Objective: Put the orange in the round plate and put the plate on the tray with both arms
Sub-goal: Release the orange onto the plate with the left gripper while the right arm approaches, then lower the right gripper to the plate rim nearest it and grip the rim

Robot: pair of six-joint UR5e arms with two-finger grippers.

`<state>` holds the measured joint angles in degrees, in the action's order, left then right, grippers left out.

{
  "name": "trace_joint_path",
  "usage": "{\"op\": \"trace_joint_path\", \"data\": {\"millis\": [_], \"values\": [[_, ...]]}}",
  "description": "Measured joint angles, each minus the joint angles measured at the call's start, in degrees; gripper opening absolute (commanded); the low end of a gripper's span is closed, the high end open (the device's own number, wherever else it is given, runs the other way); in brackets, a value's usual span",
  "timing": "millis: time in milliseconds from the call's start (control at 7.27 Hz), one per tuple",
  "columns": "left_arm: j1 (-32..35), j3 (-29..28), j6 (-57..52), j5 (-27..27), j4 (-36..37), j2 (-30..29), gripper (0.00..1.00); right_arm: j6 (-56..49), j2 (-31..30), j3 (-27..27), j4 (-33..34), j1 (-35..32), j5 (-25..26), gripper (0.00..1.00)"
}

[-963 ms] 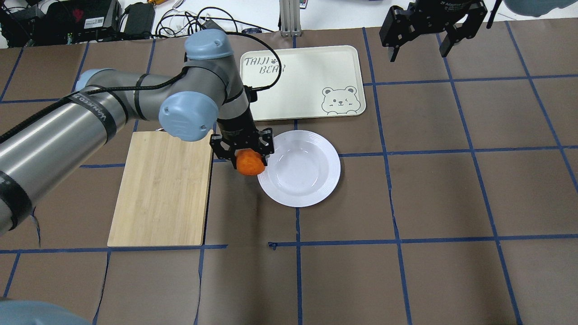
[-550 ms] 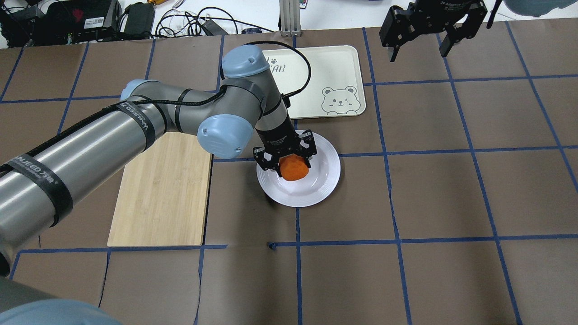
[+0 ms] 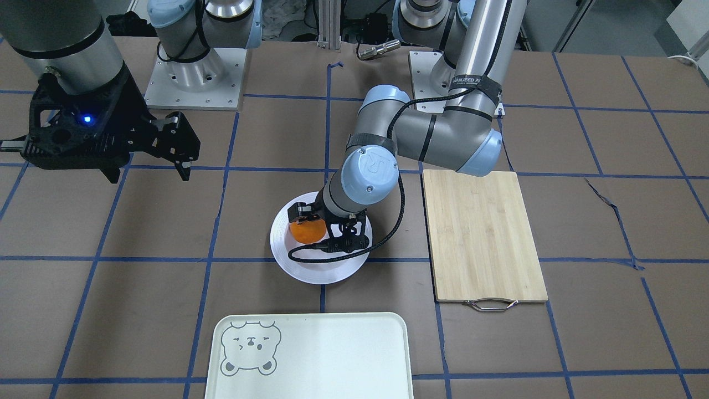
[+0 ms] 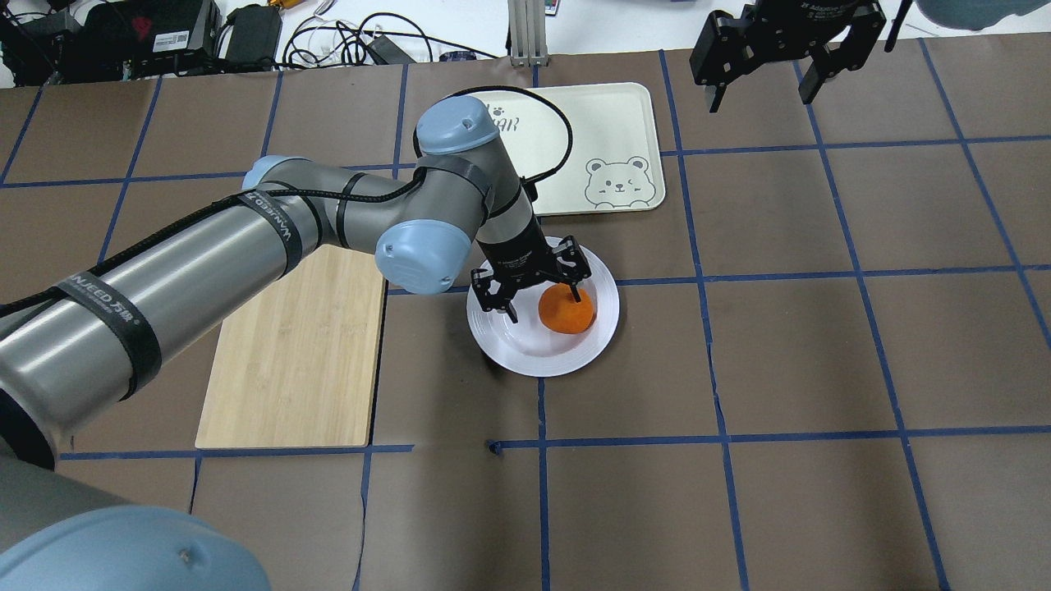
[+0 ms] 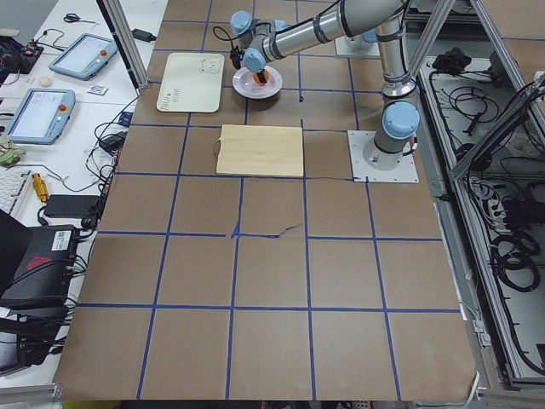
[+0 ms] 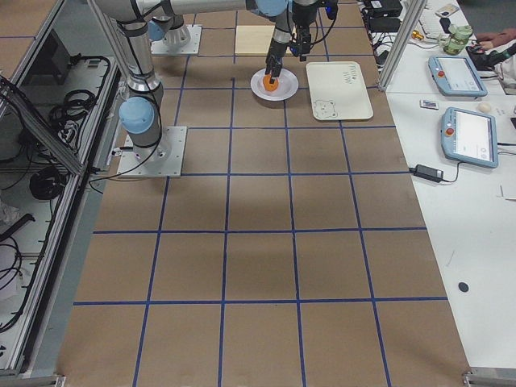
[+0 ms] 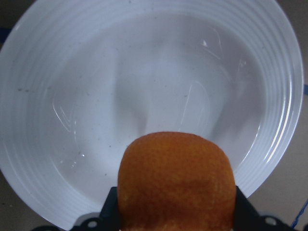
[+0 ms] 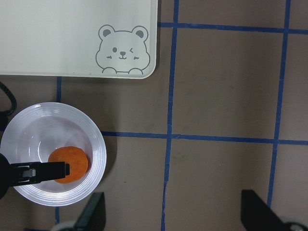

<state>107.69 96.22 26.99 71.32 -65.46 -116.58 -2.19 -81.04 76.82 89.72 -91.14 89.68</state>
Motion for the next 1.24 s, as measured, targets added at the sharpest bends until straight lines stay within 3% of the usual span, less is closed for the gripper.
{"op": "trace_joint_path", "data": {"millis": [275,550,688,963,1239], "values": [[-1.12,-2.0,-0.15,1.67,-2.91,3.32,1.0,0.09,0.26,0.0,0.94,0.04,-0.35,1.0],[-2.68,-8.02,-1.41,5.23,-14.62,8.72,1.0,0.09,1.39,1.24,3.38,0.15,-5.98,1.0],[-3.27,-11.56,-3.57,8.53,-21.54,11.15,1.0,0.18,2.23,4.56,7.3,0.16,-9.15,1.0],[-4.01,-15.14,-11.13,16.12,-29.04,16.3,1.0,0.21,2.89,18.13,24.19,0.23,-13.75,1.0],[-4.6,-14.09,-16.49,19.1,-28.7,20.76,1.0,0.25,3.5,31.72,40.01,0.26,-17.9,1.0]]}}
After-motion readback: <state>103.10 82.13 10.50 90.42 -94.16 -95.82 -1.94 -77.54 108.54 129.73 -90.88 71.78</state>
